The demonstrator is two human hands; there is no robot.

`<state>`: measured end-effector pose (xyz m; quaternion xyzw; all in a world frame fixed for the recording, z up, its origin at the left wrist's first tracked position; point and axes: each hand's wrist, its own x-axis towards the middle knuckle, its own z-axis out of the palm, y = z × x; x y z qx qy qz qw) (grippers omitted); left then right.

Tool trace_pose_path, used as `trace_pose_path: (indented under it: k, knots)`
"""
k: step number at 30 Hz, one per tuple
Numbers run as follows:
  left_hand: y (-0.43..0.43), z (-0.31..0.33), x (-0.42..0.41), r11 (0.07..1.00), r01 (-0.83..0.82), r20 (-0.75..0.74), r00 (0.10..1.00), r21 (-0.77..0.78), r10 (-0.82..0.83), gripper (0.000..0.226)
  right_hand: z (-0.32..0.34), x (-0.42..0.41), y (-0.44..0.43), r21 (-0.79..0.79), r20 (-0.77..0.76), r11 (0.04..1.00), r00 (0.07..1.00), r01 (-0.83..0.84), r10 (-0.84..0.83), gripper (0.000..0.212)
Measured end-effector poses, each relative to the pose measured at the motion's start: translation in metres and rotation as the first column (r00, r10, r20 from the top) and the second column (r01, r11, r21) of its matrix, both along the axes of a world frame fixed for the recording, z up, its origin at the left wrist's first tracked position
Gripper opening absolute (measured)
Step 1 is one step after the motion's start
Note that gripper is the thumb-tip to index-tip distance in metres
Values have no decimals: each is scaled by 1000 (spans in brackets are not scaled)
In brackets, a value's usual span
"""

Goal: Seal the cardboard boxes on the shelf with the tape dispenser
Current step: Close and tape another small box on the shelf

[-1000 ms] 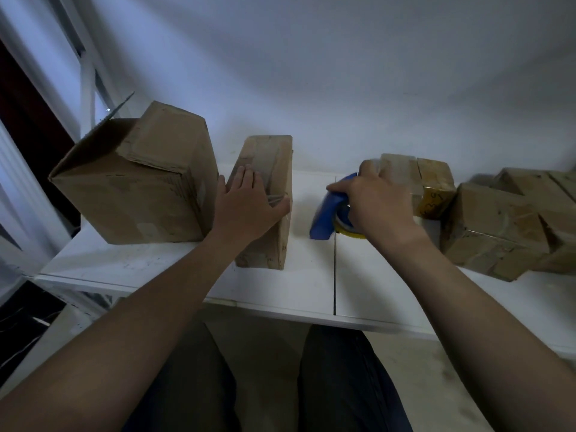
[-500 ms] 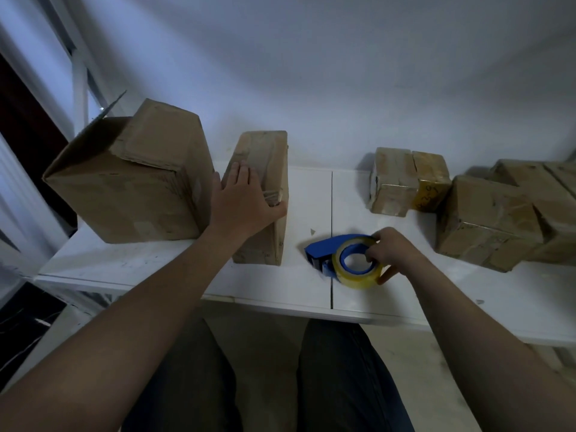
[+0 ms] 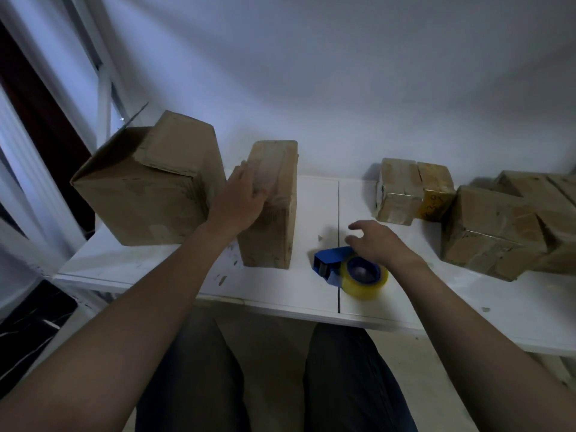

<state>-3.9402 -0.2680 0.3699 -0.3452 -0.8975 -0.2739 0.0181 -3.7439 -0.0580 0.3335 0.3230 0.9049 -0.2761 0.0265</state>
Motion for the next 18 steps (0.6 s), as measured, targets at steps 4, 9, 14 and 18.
trace_pose_path:
  k: [4, 9, 14, 18]
  knots:
    - [-24, -10, 1, 952, -265, 414, 892, 156, 181, 60, 15, -35, -50, -80, -285, 982, 948, -174, 144, 52]
    - [-38, -13, 22, 916, -278, 592, 804, 289, 58, 43, 18, -64, -93, -234, -430, 956, 901, -176, 60, 47]
    - [-44, -13, 51, 952, -225, 466, 879, 209, 106, 43, 16, -47, -104, -280, -507, 960, 846, 20, -166, 44]
    - [-45, -26, 71, 953, -252, 443, 883, 168, 155, 78, 16, -30, -115, -299, -505, 953, 841, 41, -195, 56]
